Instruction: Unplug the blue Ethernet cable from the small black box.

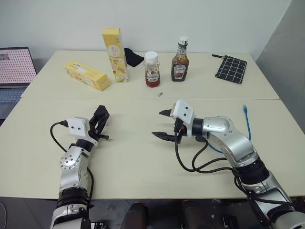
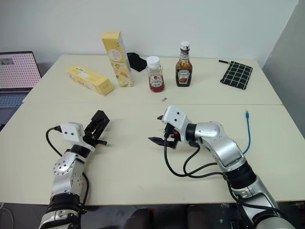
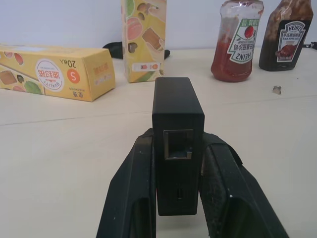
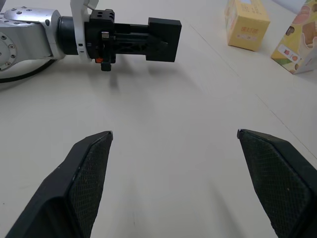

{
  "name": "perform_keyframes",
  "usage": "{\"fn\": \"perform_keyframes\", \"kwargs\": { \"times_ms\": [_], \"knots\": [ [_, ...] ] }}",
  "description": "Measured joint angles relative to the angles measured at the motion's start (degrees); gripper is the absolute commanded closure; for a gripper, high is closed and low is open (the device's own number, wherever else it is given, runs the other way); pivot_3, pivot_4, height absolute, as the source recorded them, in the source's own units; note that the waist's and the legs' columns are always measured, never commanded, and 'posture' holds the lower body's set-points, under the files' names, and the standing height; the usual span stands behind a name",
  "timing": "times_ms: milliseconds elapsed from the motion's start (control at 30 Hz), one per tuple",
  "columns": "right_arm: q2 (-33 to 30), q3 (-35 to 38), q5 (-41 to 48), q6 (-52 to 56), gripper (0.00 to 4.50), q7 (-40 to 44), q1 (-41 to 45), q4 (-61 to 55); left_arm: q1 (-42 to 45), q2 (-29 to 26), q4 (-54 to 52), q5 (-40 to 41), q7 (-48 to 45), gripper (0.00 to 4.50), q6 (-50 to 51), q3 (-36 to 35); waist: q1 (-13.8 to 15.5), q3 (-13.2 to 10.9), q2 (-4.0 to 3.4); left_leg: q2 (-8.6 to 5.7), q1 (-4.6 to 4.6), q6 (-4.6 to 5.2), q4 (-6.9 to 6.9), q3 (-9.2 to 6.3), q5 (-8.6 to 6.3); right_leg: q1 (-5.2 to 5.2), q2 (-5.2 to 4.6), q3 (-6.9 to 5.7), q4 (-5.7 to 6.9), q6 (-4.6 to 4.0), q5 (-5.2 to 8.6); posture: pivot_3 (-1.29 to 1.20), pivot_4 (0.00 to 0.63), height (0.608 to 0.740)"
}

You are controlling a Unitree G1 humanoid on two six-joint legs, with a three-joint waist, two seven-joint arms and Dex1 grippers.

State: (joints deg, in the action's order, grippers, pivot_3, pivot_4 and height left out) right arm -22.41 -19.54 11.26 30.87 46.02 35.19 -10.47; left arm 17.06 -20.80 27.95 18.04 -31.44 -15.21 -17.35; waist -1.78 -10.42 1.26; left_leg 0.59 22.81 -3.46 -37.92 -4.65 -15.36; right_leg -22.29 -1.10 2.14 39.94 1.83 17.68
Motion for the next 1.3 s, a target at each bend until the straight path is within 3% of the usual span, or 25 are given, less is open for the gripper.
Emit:
{"fn": "perform_keyframes", "kwargs": {
  "times_ms": [333, 633, 800, 933, 1300],
  "knots": [
    [0.29, -0.02, -0.95, 1.09, 0.19, 0.08, -0.29, -0.07, -2.65, 0.18, -0.54, 0.89, -1.50, 0.57, 0.18, -0.02, -0.10, 0.00, 0.00, 0.05, -0.01, 0.00, 0.01, 0.02, 0.00, 0.00, 0.00, 0.03, 0.00, 0.00, 0.00, 0.00, 0.150, 0.740],
    [0.52, 0.16, -0.82, 3.56, 0.19, -0.18, -1.86, -2.05, -12.94, -0.53, -14.70, 2.13, 0.14, 0.57, 7.38, -0.25, -0.07, 0.00, 0.01, 0.09, -0.01, 0.00, 0.01, 0.00, 0.00, 0.00, -0.04, 0.04, 0.01, 0.00, 0.00, 0.00, 0.150, 0.740],
    [-3.83, 3.60, 1.69, 7.12, 0.19, 0.17, -5.59, -6.71, -22.29, -7.45, -31.08, 3.57, 0.41, 0.57, 20.58, -0.17, -0.07, 0.01, 0.08, 0.12, 0.00, 0.01, 0.06, -0.01, -0.01, 0.01, -0.07, 0.09, -0.05, -0.01, 0.01, 0.00, 0.150, 0.740],
    [-9.26, 10.79, 5.86, 11.22, 0.19, 1.03, -6.74, -10.07, -25.86, -15.30, -40.84, 6.62, -1.96, 0.57, 28.74, -3.59, 0.13, 0.01, 0.08, 0.08, -0.03, 0.01, 0.06, -0.07, -0.01, 0.09, 0.00, 0.06, -0.03, -0.01, 0.01, 0.00, 0.150, 0.740],
    [-21.22, 18.37, 11.77, 15.69, 0.19, 6.58, -7.51, -8.55, -25.08, -28.56, -44.22, 15.93, -15.06, 0.57, 41.27, -8.87, -0.04, -0.09, -0.04, 0.11, -0.08, 0.02, 0.12, 0.11, -0.01, 0.06, 0.04, 0.08, -0.07, -0.03, 0.03, 0.00, 0.150, 0.740]
  ]
}}
